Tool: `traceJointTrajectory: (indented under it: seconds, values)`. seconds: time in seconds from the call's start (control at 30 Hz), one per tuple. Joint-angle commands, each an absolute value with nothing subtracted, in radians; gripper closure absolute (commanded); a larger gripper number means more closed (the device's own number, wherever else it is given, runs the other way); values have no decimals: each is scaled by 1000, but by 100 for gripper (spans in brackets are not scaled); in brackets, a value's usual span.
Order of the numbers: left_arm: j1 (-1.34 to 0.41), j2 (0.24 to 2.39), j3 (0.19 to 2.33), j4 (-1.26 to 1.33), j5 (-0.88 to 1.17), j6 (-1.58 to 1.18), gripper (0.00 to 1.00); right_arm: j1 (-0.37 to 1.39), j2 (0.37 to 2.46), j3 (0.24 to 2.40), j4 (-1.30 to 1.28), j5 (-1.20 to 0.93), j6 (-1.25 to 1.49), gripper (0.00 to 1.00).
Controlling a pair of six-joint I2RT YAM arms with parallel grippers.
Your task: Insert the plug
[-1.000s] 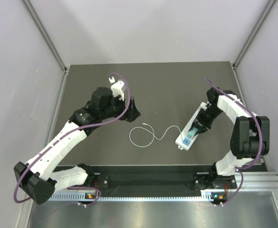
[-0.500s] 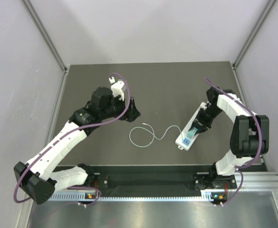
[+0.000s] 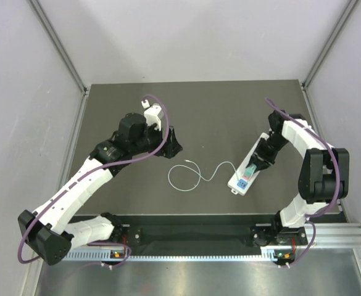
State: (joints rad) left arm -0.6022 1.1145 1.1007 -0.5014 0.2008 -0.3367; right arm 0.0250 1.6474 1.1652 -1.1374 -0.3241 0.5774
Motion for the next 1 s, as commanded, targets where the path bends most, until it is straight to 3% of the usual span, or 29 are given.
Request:
traceJointTrajectory:
  seconds: [0.0,0.97]
  values:
    - [-606,1094,1095,-479,201,-321,19,23,1625,1132,-1091,-328,587,100]
    - [-604,1086,1095,-474,216,-325,19,78,1546,962,-982,-252,698,100]
